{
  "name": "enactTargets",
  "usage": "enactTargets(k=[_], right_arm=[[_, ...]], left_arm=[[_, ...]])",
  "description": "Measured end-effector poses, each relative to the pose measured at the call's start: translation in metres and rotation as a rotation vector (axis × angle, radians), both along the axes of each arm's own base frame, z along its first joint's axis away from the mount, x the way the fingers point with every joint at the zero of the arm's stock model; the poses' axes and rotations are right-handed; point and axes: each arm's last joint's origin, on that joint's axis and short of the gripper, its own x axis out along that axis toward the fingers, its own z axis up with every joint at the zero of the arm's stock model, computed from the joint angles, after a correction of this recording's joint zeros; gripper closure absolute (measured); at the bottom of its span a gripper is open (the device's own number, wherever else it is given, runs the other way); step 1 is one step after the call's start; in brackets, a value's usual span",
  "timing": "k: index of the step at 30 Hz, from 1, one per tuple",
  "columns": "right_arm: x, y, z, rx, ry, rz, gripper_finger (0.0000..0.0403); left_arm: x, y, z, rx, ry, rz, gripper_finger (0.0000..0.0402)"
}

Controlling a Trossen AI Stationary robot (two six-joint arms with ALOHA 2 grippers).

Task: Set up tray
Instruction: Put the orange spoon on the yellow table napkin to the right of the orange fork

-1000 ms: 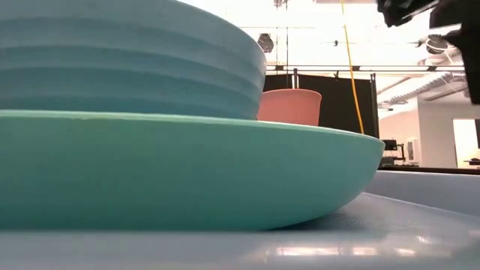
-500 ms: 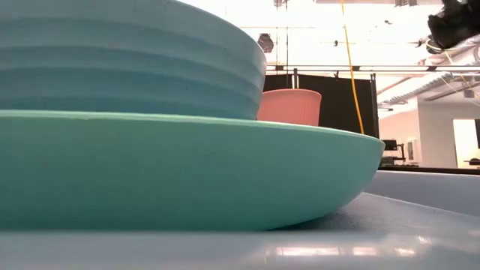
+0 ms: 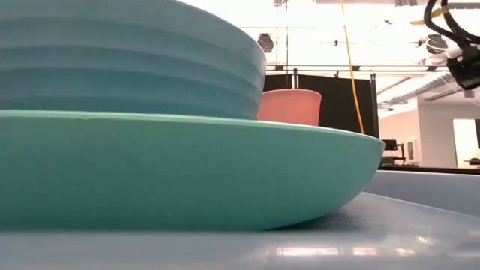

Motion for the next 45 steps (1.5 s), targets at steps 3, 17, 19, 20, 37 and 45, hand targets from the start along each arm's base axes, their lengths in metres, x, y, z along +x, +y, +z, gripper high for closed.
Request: enactTargets(k=[3,17,19,20,37,45], right_arm=[[0.0,0.0,-0.005,0.013,-0.015,-0.005,0.0175],[-0.002,-0.002,-0.021,0.058,-0.034,-0.002,0.0176],[-0.002,-0.001,-0.025,0.077,-0.054,-0.001,0.0176],[-0.002,-0.001,-0.027,0.085,-0.064,-0.001,0.0177],[-0.002,-0.002,-0.036,0.153,-0.138,0.007,0.0177],[-0.003,-0.002,-0.035,0.155,-0.141,0.012,0.0209]], left_arm=[[0.0,0.0,0.0,0.002,0.001,-0.001,0.0302],[0.0,0.0,0.0,0.003,0.001,-0.002,0.0302],[0.0,0.0,0.0,0.004,0.002,-0.002,0.0302],[0.0,0.0,0.0,0.004,0.002,-0.002,0.0302],[0.0,0.0,-0.002,0.015,0.013,0.0,0.0302],[0.0,0.001,-0.002,0.015,0.013,0.001,0.0302]])
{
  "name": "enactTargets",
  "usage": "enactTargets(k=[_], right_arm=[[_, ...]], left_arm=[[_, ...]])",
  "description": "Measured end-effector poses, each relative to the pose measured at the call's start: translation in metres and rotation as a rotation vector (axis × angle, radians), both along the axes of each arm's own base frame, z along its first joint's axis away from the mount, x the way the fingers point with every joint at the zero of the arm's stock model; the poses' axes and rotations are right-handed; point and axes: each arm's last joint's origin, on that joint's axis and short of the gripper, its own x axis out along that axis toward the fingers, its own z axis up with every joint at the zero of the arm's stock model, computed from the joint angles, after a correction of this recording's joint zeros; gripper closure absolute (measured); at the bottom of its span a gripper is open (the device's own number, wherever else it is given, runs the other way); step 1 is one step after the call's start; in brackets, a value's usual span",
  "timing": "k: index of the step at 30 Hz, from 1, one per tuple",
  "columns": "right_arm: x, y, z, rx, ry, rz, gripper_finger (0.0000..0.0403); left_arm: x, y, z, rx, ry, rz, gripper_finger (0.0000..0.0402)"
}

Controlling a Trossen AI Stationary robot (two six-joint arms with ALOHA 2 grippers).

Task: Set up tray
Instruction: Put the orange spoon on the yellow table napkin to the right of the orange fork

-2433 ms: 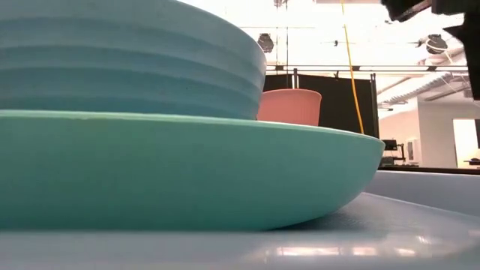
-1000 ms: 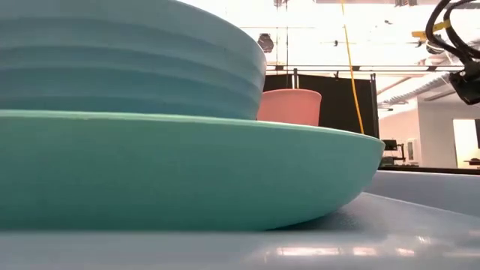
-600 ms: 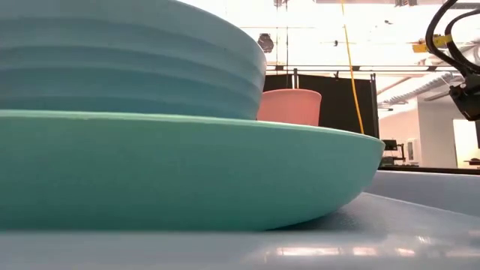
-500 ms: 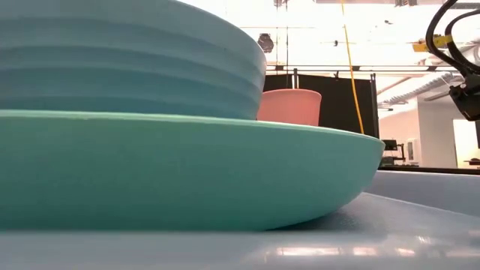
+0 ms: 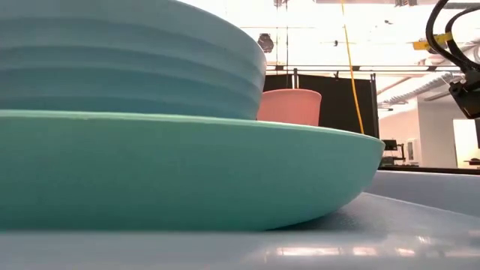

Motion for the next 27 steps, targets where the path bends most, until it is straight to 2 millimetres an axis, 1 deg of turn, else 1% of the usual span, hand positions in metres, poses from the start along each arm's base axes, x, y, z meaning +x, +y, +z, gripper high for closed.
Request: enactTargets(k=[10,20,27], right_arm=[[0.0005,0.0004,0.0002,-0.002,-0.013,0.044,0.0309],[0.0016,0.0014,0.0017,0.002,-0.03,0.068,0.0392],[0.0019,0.0016,0.0018,0.003,-0.033,0.071,0.0398]], left_arm=[[0.0,0.0,0.0,0.0,0.0,0.0,0.0302],[0.0,0.0,0.0,0.0,0.0,0.001,0.0302],[0.0,0.0,0.0,0.001,0.0,0.001,0.0302]])
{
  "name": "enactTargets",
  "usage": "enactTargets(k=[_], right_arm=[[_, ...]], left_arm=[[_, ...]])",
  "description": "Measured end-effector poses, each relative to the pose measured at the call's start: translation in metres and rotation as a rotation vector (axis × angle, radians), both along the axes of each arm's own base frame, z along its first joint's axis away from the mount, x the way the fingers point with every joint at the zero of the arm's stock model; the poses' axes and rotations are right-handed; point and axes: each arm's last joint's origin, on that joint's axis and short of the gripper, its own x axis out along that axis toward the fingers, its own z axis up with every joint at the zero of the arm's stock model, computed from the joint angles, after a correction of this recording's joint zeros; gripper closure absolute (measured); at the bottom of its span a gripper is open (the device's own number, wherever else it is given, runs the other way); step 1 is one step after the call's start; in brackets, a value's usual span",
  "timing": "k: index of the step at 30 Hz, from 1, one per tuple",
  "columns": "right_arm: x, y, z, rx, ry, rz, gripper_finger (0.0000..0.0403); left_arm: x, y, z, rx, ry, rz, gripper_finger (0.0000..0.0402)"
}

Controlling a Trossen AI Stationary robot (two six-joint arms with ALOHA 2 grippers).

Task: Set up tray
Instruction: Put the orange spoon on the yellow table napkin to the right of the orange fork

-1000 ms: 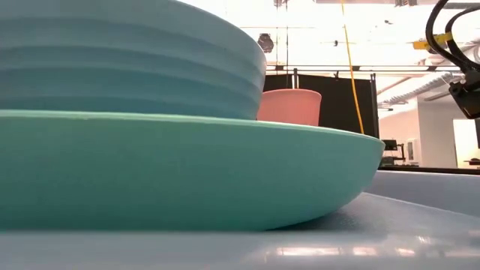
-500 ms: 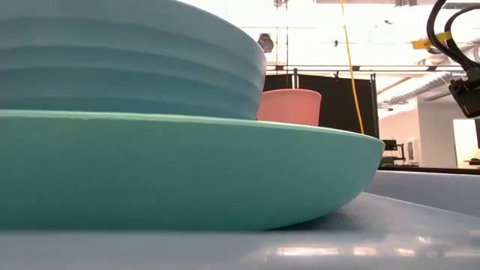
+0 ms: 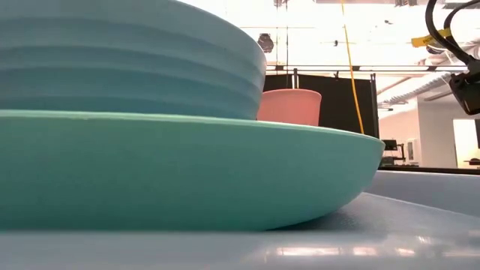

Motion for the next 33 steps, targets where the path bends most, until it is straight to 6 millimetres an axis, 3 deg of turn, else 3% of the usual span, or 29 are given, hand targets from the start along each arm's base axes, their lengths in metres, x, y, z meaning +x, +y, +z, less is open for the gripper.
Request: enactTargets(k=[10,21,33], right_arm=[[0.003,0.0,0.001,-0.021,-0.062,-0.014,0.0401],[0.005,-0.005,0.019,-0.079,-0.277,-0.035,0.0402],[0.008,-0.005,0.027,-0.086,-0.395,-0.018,0.0403]], left_arm=[[0.0,0.0,0.0,0.0,0.0,0.0,0.0302],[0.0,0.0,0.0,0.003,0.002,0.001,0.0302],[0.0,0.0,-0.001,0.008,0.004,0.0,0.0302]])
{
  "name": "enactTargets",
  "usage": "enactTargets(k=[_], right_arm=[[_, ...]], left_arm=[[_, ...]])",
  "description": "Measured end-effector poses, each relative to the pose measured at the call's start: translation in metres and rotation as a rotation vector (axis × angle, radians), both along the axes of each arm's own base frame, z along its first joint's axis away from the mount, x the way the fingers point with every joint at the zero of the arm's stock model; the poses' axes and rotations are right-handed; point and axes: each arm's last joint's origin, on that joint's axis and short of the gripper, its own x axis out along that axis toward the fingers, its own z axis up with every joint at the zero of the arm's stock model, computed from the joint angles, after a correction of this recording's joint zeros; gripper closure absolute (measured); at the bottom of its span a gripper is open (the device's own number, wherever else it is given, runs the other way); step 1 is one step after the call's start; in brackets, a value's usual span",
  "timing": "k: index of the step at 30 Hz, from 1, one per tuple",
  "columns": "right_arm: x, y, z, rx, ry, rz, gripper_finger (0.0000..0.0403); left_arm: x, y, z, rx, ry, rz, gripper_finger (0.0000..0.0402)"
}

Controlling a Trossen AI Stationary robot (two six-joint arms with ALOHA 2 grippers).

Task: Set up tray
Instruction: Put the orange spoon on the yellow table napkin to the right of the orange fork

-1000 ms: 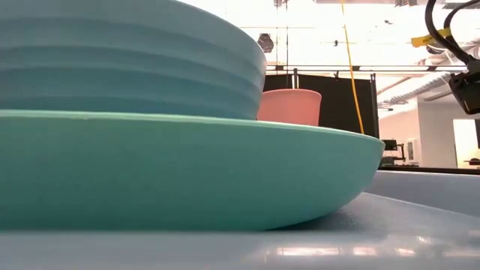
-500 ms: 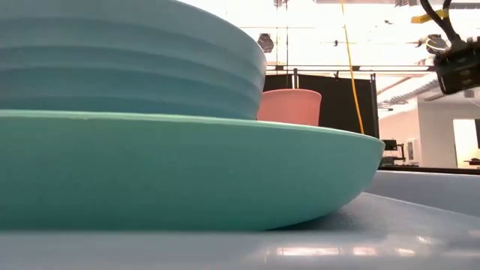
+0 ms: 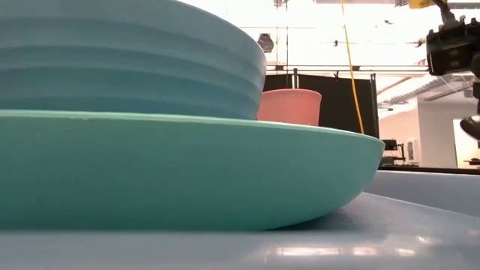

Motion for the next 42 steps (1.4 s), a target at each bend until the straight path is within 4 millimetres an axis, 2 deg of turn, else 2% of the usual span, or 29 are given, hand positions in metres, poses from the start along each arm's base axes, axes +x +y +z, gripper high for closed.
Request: enactTargets(k=[4,32,42], right_arm=[[0.007,0.005,0.006,0.011,-0.115,0.031,0.0403],[0.03,0.018,0.039,-0.086,-0.584,0.113,0.0403],[0.044,0.029,0.05,-0.117,-0.794,0.142,0.0403]], left_arm=[[0.0,0.0,0.0,0.002,0.0,-0.001,0.0302],[0.0,0.0,0.0,0.003,0.0,0.0,0.0302],[0.0,0.0,0.0,0.005,-0.002,0.003,0.0302]])
